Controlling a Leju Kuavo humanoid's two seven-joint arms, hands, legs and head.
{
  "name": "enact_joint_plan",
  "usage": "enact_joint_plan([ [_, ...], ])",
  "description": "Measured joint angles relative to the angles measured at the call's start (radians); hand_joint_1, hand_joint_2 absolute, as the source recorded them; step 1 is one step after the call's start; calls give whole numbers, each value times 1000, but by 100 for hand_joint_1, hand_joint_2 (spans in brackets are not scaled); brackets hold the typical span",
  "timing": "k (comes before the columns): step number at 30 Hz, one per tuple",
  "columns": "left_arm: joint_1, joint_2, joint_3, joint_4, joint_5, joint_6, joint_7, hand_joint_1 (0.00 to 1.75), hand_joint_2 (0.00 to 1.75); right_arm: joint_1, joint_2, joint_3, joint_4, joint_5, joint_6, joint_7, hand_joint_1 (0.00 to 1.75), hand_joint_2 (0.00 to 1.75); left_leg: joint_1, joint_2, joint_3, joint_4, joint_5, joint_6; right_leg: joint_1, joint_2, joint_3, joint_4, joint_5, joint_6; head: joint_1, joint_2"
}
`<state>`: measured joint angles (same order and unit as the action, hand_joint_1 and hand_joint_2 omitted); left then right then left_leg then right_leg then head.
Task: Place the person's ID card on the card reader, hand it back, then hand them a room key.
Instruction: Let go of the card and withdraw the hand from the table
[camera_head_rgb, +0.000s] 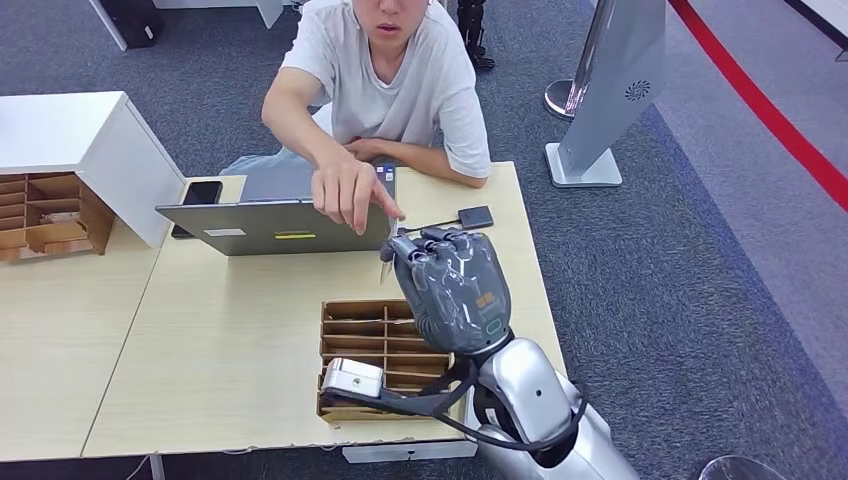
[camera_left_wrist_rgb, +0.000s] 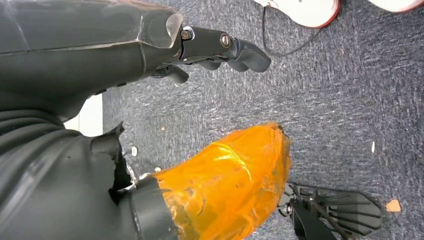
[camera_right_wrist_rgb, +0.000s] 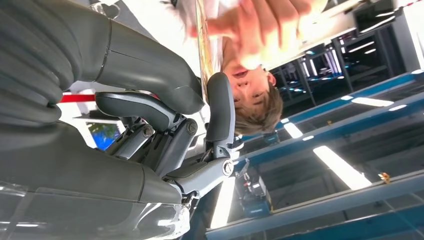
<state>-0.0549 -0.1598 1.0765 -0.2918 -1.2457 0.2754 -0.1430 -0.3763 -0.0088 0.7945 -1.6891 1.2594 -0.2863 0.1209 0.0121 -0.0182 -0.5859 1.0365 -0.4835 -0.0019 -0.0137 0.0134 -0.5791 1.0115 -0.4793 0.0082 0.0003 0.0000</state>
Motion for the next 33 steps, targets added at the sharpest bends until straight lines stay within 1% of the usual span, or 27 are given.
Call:
enact_joint_plan([
  [4,0,3,0,0,-8,-3,1,0,0,-16,8,-6,20,5,20,11,175,175,0,0,0,0,0,0,0,0,0,0,0,0,0,0],
  [10,-3,6,0,0,-34,-15,3,0,0,-67,29,-26,76,7,95,52,174,175,0,0,0,0,0,0,0,0,0,0,0,0,0,0],
  [18,-10,5,-2,0,-41,-18,4,0,0,-89,54,-35,136,9,104,60,173,175,0,0,0,0,0,0,0,0,0,0,0,0,0,0],
  [19,-11,5,-2,0,-43,-18,4,0,0,-89,55,-35,139,9,104,60,166,175,0,0,0,0,0,0,0,0,0,0,0,0,0,0],
  [22,-12,5,-3,0,-45,-18,4,0,0,-89,58,-35,145,9,104,60,36,175,0,0,0,0,0,0,0,0,0,0,0,0,0,0],
  [23,-12,5,-3,0,-45,-18,5,0,0,-89,59,-35,146,10,103,60,0,175,0,0,0,0,0,0,0,0,0,0,0,0,0,0],
  [33,-12,4,-3,0,-44,-22,5,0,0,-78,59,-35,121,16,88,57,0,175,0,0,0,0,0,0,0,0,0,0,0,0,0,0],
])
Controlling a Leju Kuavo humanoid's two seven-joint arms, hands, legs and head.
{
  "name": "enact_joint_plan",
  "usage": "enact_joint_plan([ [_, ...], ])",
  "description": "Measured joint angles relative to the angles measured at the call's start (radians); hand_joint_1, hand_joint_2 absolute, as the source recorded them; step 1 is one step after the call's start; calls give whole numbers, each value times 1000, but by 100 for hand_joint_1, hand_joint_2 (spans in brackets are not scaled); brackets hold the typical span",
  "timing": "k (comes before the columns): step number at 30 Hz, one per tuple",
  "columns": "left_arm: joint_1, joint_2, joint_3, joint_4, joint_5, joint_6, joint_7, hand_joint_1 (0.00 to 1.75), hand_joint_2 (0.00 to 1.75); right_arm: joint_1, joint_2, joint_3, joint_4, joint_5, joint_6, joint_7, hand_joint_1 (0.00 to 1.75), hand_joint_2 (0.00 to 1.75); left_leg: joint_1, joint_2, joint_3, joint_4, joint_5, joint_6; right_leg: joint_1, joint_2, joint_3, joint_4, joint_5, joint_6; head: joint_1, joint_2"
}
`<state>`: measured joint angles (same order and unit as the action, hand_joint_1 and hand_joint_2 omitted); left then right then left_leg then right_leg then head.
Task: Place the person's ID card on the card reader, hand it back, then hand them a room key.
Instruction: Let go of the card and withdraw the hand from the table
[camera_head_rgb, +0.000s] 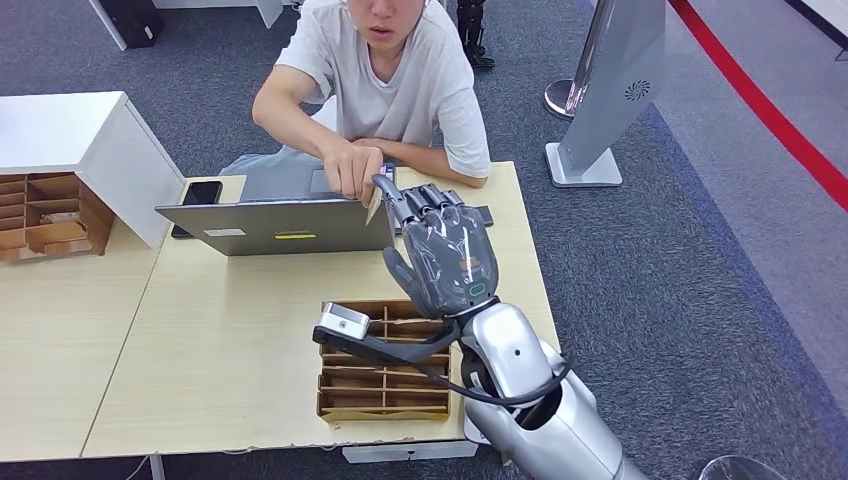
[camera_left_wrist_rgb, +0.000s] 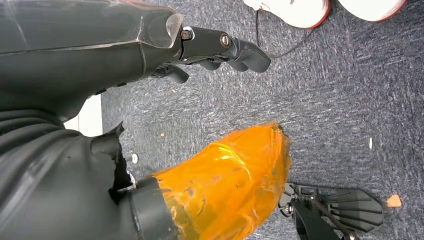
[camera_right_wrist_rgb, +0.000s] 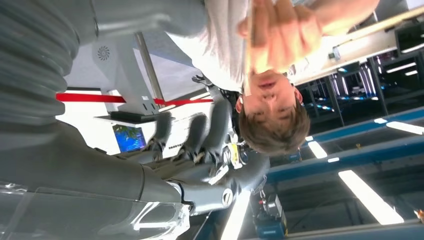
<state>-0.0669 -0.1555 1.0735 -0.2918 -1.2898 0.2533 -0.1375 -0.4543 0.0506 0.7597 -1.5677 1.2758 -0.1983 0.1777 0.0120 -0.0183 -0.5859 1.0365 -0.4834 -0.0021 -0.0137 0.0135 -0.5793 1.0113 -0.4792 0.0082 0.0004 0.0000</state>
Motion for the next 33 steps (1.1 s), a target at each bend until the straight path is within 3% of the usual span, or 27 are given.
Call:
enact_joint_plan([
  [17,1,-3,0,0,1,-2,-2,0,0,24,0,0,-37,-8,-28,-15,0,175,0,0,0,0,0,0,0,0,0,0,0,0,0,0],
  [28,15,-8,3,0,21,4,-6,0,0,123,-22,2,-218,-145,-168,-148,0,175,0,0,0,0,0,0,0,0,-1,0,0,0,0,0],
  [33,20,-15,9,0,25,6,-8,0,0,169,-54,9,-312,-247,-185,-202,0,175,0,0,0,0,0,0,0,0,0,0,0,0,0,0],
])
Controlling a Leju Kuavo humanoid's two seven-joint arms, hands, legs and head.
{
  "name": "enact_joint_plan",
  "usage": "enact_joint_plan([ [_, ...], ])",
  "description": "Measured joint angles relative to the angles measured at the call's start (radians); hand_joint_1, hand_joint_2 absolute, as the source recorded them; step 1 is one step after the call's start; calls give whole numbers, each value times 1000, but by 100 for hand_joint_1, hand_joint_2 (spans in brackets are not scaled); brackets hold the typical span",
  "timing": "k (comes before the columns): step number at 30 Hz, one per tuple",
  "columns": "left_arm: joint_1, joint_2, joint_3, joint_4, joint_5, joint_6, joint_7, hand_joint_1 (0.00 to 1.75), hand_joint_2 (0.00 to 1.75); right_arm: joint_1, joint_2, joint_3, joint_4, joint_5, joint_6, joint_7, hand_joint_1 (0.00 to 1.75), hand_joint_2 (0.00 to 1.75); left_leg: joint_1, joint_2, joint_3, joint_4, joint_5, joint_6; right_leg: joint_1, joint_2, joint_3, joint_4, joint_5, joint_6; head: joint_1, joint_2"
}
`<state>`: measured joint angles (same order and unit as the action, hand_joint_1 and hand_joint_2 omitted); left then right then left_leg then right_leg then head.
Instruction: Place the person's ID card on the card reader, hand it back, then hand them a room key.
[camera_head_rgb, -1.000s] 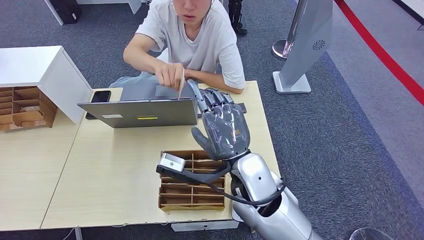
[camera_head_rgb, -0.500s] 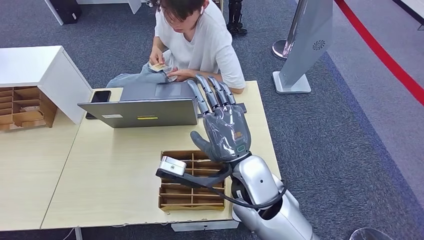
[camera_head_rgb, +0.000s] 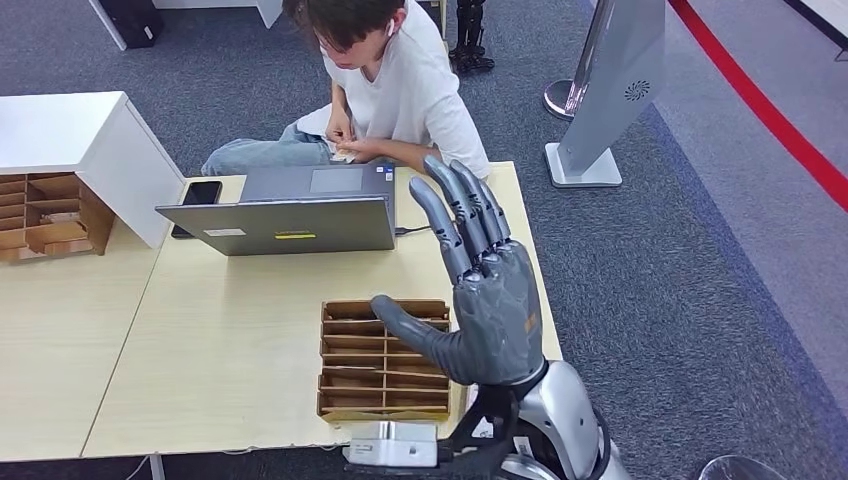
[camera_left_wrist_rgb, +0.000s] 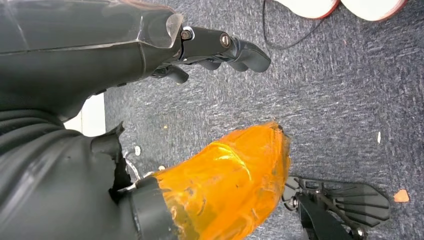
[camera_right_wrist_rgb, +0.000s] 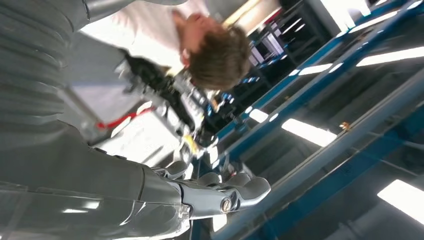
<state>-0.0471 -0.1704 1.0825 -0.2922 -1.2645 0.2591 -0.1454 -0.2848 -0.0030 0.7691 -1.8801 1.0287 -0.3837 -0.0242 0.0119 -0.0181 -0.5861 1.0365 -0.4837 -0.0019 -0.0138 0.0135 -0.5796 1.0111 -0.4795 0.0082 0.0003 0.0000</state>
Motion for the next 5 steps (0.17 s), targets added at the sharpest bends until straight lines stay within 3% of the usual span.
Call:
enact_joint_plan([
  [4,2,-4,10,0,-8,1,-10,0,0,41,-20,-1,-35,-259,49,-94,0,0,0,0,0,0,0,0,0,0,0,0,0,0,0,0],
  [5,2,-4,11,0,-10,1,-11,0,0,46,-22,-2,-37,-292,58,-107,0,0,0,0,0,0,0,0,0,0,0,0,0,0,0,0],
])
